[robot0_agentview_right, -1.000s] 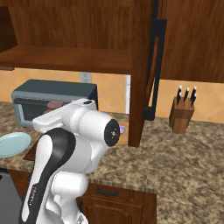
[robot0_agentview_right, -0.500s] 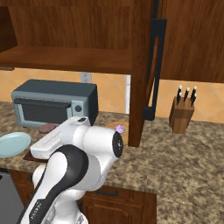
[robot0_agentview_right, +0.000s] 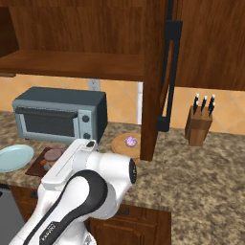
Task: From the different types of pastries on the counter, select a croissant and place it on the cutting board. Then retrieve a jar of jam from the cabinet and place it alongside the croissant on the cutting board.
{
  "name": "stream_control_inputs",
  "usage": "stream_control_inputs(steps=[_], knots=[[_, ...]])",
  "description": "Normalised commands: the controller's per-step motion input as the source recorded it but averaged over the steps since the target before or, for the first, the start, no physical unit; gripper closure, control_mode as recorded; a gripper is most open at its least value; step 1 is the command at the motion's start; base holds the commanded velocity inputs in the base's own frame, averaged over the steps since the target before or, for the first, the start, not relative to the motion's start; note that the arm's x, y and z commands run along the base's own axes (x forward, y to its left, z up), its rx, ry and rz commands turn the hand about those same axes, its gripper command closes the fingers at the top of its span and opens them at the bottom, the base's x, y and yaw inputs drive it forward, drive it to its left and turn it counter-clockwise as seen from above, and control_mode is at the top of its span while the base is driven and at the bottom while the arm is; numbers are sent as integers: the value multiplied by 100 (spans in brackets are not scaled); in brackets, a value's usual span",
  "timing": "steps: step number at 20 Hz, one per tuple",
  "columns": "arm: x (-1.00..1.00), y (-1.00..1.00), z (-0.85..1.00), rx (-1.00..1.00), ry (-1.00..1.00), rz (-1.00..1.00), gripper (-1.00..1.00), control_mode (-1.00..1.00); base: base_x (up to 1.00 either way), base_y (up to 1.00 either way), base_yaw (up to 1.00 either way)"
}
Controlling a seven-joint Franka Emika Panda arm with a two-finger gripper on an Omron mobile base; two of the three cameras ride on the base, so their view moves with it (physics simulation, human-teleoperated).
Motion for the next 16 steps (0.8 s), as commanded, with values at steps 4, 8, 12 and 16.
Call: stream_control_inputs(steps=[4,8,12,16], knots=[[24,27,-12,16,0,9,100,-100,0,0,0],[48,44,-29,4,0,8,100,-100,0,0,0],[16,9,-68,-1,-4,17,100,-100,0,0,0],[28,14,-41,1,-12,14,100,-100,0,0,0]])
